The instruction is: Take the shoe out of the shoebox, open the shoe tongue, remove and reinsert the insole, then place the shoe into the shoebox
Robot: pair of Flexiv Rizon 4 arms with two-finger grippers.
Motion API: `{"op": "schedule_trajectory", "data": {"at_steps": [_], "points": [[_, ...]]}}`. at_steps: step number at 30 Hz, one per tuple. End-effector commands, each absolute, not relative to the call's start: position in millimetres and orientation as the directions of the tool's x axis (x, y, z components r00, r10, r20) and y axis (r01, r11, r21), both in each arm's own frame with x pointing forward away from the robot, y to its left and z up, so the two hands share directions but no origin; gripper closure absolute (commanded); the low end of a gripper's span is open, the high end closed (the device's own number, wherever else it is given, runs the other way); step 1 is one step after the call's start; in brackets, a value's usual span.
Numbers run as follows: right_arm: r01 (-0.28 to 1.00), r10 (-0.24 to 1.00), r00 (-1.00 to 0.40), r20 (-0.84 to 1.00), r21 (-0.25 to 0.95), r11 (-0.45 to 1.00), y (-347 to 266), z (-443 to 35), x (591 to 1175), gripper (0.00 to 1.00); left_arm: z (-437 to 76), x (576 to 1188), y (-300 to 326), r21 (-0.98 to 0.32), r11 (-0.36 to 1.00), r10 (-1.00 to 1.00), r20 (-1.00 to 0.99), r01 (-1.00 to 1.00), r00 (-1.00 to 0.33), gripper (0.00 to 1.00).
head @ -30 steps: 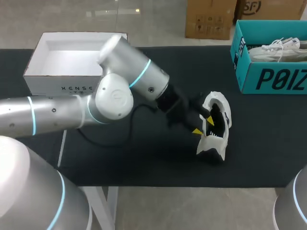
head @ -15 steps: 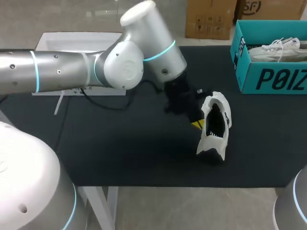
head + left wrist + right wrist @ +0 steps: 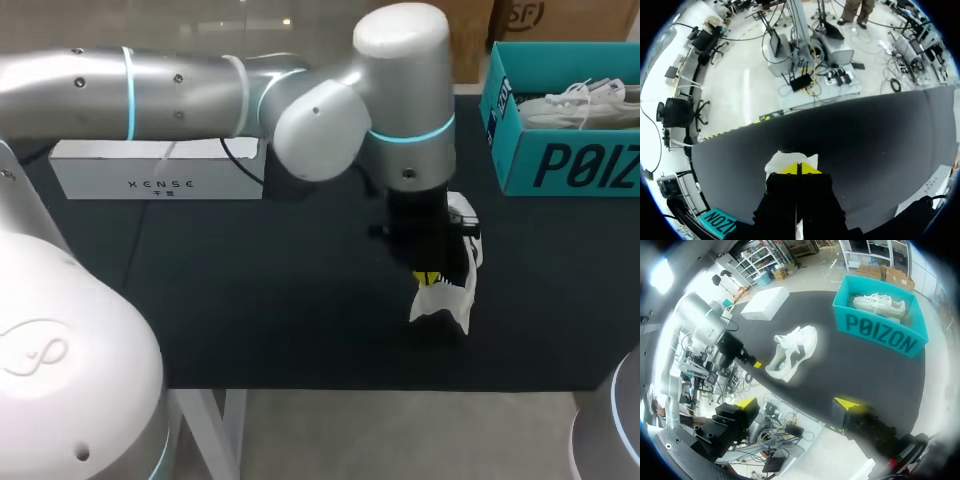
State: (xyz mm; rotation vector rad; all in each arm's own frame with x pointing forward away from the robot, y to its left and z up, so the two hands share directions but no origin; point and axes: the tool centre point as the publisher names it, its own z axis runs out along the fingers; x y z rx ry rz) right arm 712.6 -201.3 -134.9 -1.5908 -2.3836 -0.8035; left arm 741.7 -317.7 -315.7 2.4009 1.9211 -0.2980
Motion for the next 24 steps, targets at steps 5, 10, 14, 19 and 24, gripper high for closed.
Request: {"op": "schedule_trajectory", "data": {"at_steps": [5,10,14,19,24], "points": [[0.895,0.806,-0.419,0.419,0.338,0.289,-201.5,-134.9,713.8,0.00,-327.0,753.5,-322.8,-0.040,-0.219,0.971,-0.108,0.975,0.213,1.00],[0.895,0.806,-0.419,0.419,0.338,0.289,-201.5,-134.9,713.8,0.00,-331.1,763.0,-322.4,-0.006,-0.206,0.972,-0.117,0.979,0.204,1.00],[0.895,0.806,-0.419,0.419,0.338,0.289,-201.5,-134.9,713.8,0.00,-326.0,769.3,-329.3,0.019,-0.204,0.971,-0.121,0.979,0.205,1.00],[0.895,0.806,-0.419,0.419,0.338,0.289,-201.5,-134.9,713.8,0.00,-341.3,779.9,-340.5,0.041,-0.170,0.973,-0.151,0.985,0.174,1.00],[0.895,0.806,-0.419,0.419,0.338,0.289,-201.5,-134.9,713.8,0.00,-368.8,784.1,-350.6,0.095,-0.195,0.972,-0.115,0.976,0.205,1.00]]}}
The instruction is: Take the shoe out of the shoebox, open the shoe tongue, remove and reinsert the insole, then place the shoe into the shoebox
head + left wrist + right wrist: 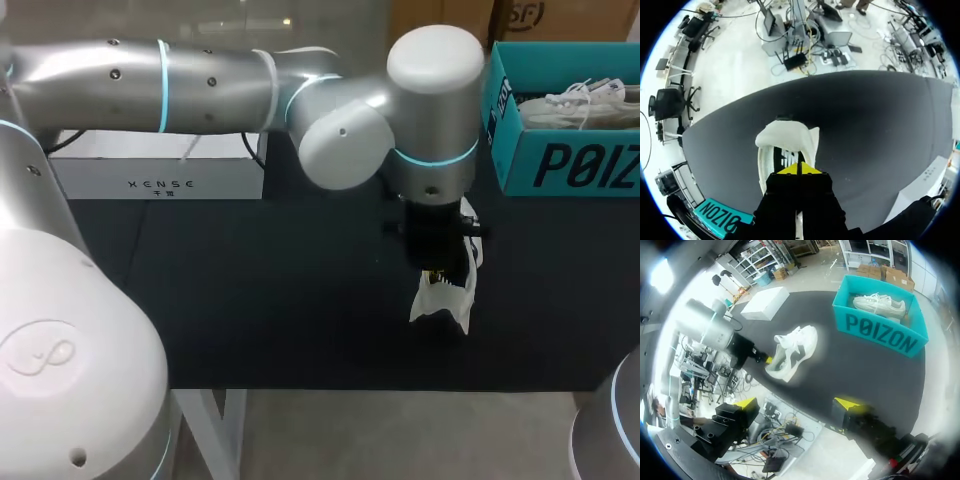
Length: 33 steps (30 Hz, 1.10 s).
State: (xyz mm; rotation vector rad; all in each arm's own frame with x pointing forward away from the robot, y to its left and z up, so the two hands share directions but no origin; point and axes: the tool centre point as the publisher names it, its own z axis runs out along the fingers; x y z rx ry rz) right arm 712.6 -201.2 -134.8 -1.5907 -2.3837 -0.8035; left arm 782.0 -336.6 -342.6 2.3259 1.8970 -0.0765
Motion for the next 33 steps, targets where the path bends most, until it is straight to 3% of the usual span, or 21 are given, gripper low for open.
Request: {"op": "schedule_trajectory", "data": {"at_steps": [1,11,26,33], "points": [[0.895,0.806,-0.419,0.419,0.338,0.289,-201.5,-134.9,713.8,0.00,-372.2,784.7,-351.8,0.106,-0.193,0.972,-0.113,0.976,0.204,1.00],[0.895,0.806,-0.419,0.419,0.338,0.289,-201.5,-134.9,713.8,0.00,-417.0,787.2,-362.2,0.090,-0.168,0.982,-0.076,0.982,0.175,1.00],[0.895,0.806,-0.419,0.419,0.338,0.289,-201.5,-134.9,713.8,0.00,-363.4,794.4,-348.3,0.204,-0.136,0.980,-0.119,0.969,0.163,1.00],[0.895,0.806,-0.419,0.419,0.338,0.289,-201.5,-134.9,713.8,0.00,-375.7,800.2,-359.7,0.248,-0.159,0.976,-0.106,0.955,0.190,1.00]]}}
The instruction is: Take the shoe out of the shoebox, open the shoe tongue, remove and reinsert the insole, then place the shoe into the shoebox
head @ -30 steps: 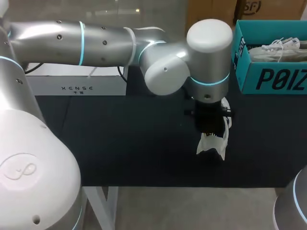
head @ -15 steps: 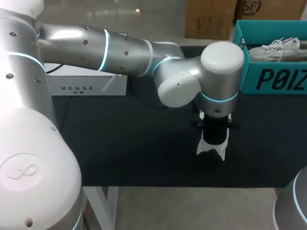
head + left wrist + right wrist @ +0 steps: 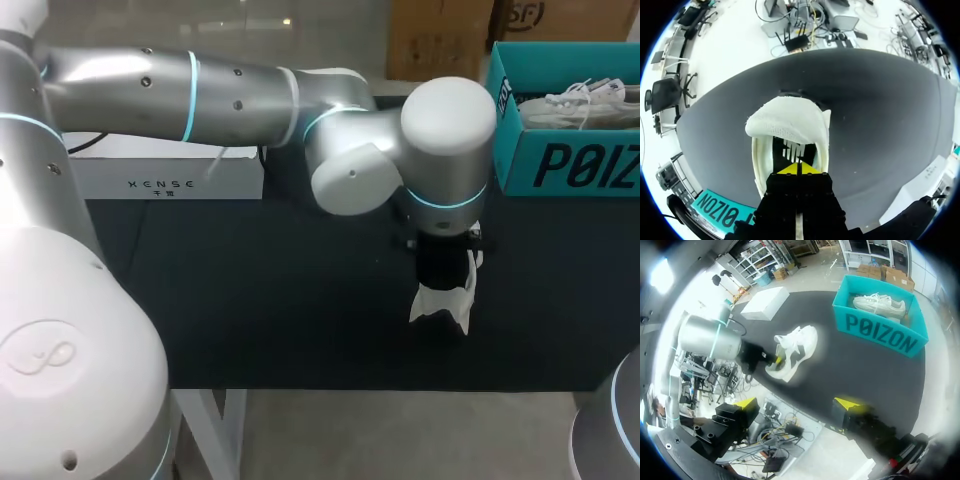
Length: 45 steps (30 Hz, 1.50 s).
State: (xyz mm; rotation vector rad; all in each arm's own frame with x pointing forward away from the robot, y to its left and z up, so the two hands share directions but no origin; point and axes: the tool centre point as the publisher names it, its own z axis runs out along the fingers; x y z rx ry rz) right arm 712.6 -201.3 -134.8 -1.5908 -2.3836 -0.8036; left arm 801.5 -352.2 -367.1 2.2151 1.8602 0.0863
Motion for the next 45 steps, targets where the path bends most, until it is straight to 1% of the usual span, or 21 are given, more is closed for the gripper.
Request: {"op": "schedule_trajectory", "data": {"at_steps": [1,3,8,13,21,24,30,35,45], "points": [[0.895,0.806,-0.419,0.419,0.338,0.289,-201.5,-134.9,713.8,0.00,-378.4,800.4,-362.3,0.257,-0.161,0.975,-0.108,0.953,0.194,1.00],[0.895,0.806,-0.419,0.419,0.338,0.289,-201.5,-134.9,713.8,0.00,-386.5,801.9,-368.0,0.276,-0.170,0.973,-0.105,0.946,0.206,1.00],[0.895,0.806,-0.419,0.419,0.338,0.289,-201.5,-134.9,713.8,0.00,-406.1,802.4,-376.9,0.270,-0.175,0.973,-0.097,0.947,0.208,1.00],[0.895,0.806,-0.419,0.419,0.338,0.289,-201.5,-134.9,713.8,0.00,-412.3,799.5,-377.2,0.228,-0.168,0.978,-0.081,0.959,0.191,1.00],[0.895,0.806,-0.419,0.419,0.338,0.289,-201.5,-134.9,713.8,0.00,-377.0,802.4,-360.6,0.228,-0.147,0.981,-0.088,0.962,0.171,1.00],[0.895,0.806,-0.419,0.419,0.338,0.289,-201.5,-134.9,713.8,0.00,-360.4,804.9,-355.5,0.267,-0.142,0.982,-0.087,0.953,0.170,1.00],[0.895,0.806,-0.419,0.419,0.338,0.289,-201.5,-134.9,713.8,0.00,-336.6,821.6,-358.8,0.381,-0.183,0.972,-0.066,0.906,0.224,1.00],[0.895,0.806,-0.419,0.419,0.338,0.289,-201.5,-134.9,713.8,0.00,-336.6,838.3,-364.4,0.409,-0.208,0.970,-0.032,0.888,0.242,1.00],[0.895,0.806,-0.419,0.419,0.338,0.289,-201.5,-134.9,713.8,0.00,-349.7,843.0,-375.2,0.369,-0.187,0.974,-0.050,0.910,0.221,1.00]]}}
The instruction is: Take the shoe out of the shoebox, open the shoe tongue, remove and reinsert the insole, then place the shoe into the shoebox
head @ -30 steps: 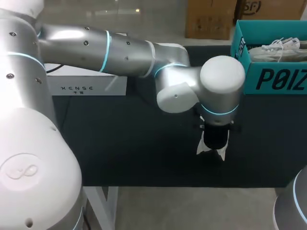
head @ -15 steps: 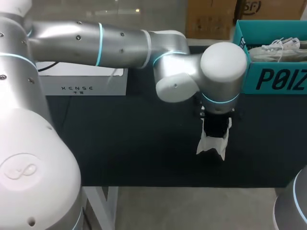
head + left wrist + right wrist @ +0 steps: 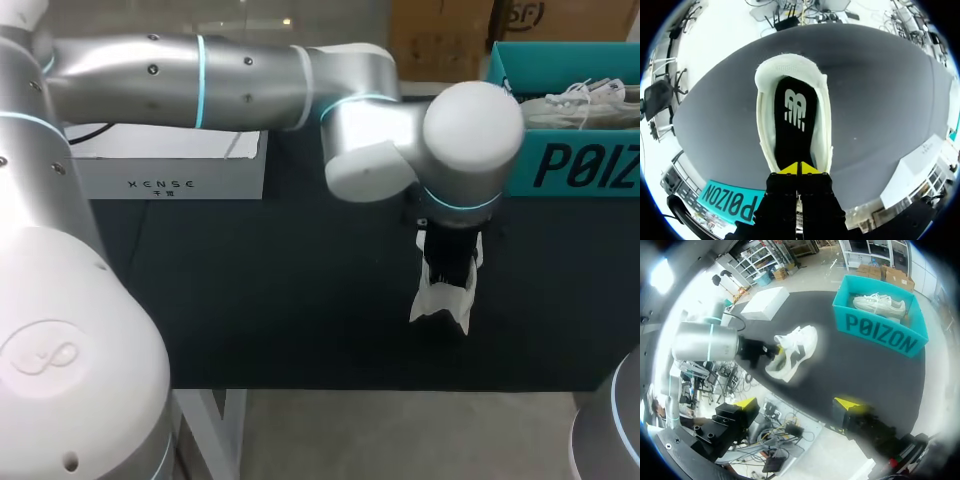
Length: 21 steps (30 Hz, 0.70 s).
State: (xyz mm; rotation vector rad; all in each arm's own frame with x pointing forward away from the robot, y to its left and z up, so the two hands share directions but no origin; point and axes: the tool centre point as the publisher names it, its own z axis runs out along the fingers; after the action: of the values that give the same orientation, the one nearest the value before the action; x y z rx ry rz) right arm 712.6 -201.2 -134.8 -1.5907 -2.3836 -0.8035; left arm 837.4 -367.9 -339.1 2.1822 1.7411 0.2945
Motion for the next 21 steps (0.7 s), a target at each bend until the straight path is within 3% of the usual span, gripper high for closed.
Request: {"op": "schedule_trajectory", "data": {"at_steps": [1,16,17,18,19,20,21], "points": [[0.895,0.806,-0.419,0.419,0.338,0.289,-201.5,-134.9,713.8,0.00,-352.2,844.5,-375.7,0.364,-0.183,0.975,-0.051,0.913,0.216,1.00],[0.895,0.806,-0.419,0.419,0.338,0.289,-201.5,-134.9,713.8,0.00,-363.6,856.8,-377.7,0.301,-0.167,0.979,-0.059,0.939,0.194,1.00],[0.895,0.806,-0.419,0.419,0.338,0.289,-201.5,-134.9,713.8,0.00,-364.0,857.1,-378.6,0.283,-0.164,0.980,-0.060,0.945,0.188,0.94],[0.895,0.806,-0.419,0.419,0.338,0.289,-201.5,-134.9,713.8,0.00,-365.9,856.9,-379.4,0.265,-0.168,0.980,-0.059,0.950,0.190,0.68],[0.895,0.806,-0.419,0.419,0.338,0.289,-201.5,-134.9,713.8,0.00,-367.0,856.6,-379.8,0.254,-0.170,0.980,-0.059,0.952,0.190,0.61],[0.895,0.806,-0.419,0.419,0.338,0.289,-201.5,-134.9,713.8,0.00,-368.4,856.0,-380.3,0.254,-0.171,0.980,-0.060,0.952,0.192,0.29],[0.895,0.806,-0.419,0.419,0.338,0.289,-201.5,-134.9,713.8,0.00,-369.1,855.3,-380.6,0.245,-0.168,0.980,-0.067,0.955,0.190,0.07]]}}
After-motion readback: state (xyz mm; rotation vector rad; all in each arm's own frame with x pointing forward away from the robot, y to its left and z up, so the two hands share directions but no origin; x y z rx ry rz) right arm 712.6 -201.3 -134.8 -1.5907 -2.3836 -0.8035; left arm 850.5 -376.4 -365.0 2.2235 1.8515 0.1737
